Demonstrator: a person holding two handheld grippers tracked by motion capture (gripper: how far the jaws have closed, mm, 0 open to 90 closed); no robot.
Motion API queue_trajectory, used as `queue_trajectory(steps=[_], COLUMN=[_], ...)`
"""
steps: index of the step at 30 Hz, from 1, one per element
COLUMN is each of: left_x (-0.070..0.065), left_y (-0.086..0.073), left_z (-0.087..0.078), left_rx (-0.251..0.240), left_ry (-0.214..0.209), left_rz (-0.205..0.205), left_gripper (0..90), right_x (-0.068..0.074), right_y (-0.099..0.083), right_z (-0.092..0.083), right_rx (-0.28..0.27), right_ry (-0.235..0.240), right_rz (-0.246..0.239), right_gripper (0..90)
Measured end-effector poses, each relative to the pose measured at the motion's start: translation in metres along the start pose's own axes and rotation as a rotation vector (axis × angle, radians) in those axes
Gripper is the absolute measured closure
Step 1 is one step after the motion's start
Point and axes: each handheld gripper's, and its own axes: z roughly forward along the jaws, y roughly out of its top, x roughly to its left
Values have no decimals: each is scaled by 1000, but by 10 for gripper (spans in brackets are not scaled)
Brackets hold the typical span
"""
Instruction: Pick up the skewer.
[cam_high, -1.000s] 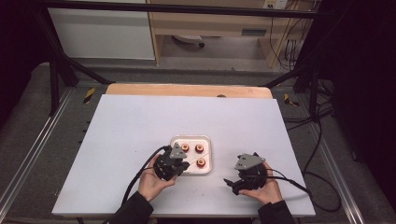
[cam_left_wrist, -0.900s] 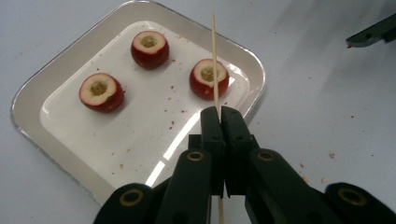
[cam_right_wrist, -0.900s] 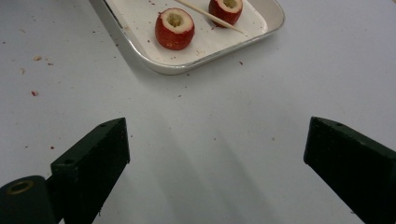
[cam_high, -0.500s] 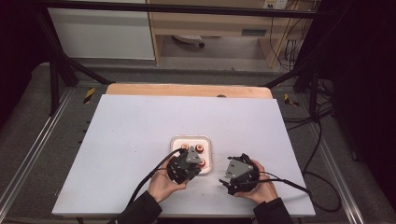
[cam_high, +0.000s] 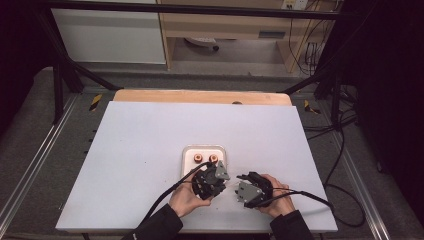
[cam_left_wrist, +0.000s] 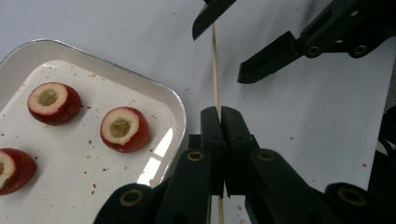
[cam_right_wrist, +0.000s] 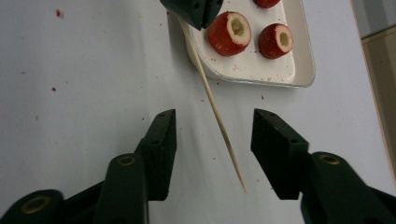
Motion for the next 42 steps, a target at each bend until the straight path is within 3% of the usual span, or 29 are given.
queue_trajectory(steps=[7, 14, 25, 28, 29, 32, 34, 35, 37, 42], left_x=[-1, -1, 1, 3, 4, 8, 10, 10, 11, 11], left_y=[1, 1, 1, 1, 1, 2, 5, 5, 8, 13], left_z=[3, 3, 3, 2, 1, -2, 0, 0, 4, 11], left_rx=[5, 7, 13, 41, 57, 95, 149, 149, 201, 248], left_ry=[-32, -48, -62, -56, -57, -53, -59, -59, -61, -67], left_rz=[10, 23, 28, 22, 17, 6, -10, -10, -11, -1], left_gripper=[888, 888, 883, 841, 814, 773, 761, 757, 761, 829], right_x=[2, 4, 5, 5, 4, 3, 2, 2, 2, 0], right_y=[-2, -2, -1, 1, 3, 5, 7, 8, 11, 17], right_z=[2, 3, 1, 1, 0, -1, -1, -1, -2, -2], right_rx=[17, 12, 40, 48, 77, 106, 112, 121, 137, 141], right_ry=[12, 20, 16, 16, 2, -9, -18, -26, -34, -48], right_rz=[-123, -178, -271, -289, -313, -349, -378, -384, -395, -458], right_gripper=[703, 811, 889, 890, 890, 890, 890, 890, 890, 890])
